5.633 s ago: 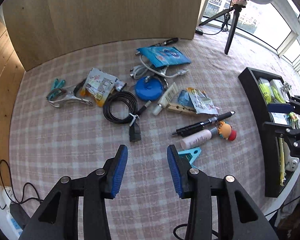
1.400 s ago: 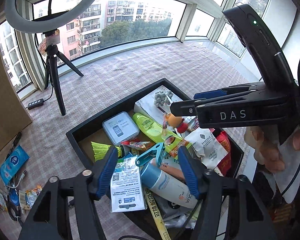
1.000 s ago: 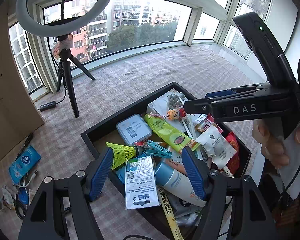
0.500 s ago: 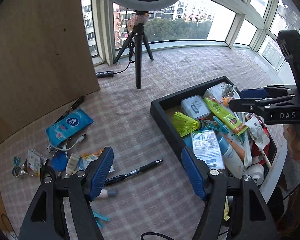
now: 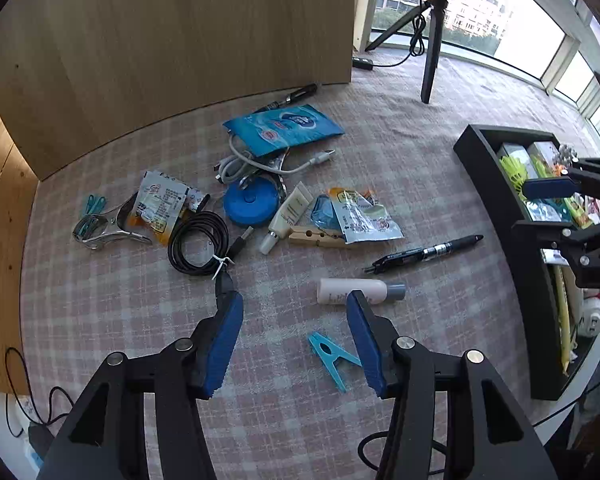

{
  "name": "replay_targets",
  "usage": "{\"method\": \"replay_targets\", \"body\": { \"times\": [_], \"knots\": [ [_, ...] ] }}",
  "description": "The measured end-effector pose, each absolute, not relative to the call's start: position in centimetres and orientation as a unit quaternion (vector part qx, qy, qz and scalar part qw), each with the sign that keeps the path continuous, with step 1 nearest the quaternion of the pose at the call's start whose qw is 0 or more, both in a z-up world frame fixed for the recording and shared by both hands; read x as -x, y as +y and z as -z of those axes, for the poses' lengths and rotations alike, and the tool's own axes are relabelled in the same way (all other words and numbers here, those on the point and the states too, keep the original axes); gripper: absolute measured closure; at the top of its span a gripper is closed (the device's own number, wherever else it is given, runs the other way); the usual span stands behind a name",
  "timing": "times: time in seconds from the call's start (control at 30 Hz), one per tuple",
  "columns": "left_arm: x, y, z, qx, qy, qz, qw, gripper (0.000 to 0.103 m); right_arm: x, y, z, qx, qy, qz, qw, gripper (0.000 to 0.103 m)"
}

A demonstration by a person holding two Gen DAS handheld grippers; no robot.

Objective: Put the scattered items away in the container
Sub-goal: 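Grasp the pink lotion bottle with the left gripper while the right grasps the black pen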

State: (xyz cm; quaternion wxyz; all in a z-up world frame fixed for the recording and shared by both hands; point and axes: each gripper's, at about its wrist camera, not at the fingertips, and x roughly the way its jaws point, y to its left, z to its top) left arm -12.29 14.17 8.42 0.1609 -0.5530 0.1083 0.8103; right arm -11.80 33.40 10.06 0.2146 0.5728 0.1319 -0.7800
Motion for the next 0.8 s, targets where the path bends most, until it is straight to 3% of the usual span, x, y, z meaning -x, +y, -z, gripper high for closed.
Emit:
{"method": "replay_targets", "body": {
  "times": [0.43, 0.8],
  "knots": [
    [12.2, 19.3, -5.5, 0.506, 0.292, -0.760, 0.285, 0.052, 13.0, 27.8, -4.5, -0.598, 0.221, 0.720, 0.274, 0.056],
    [13.5, 20.5, -3.2, 0.524, 0.317, -0.716, 0.337, 0.051, 14.3, 26.9, -2.4, -0.609, 0.222, 0.704, 0.288, 0.055]
  ]
}}
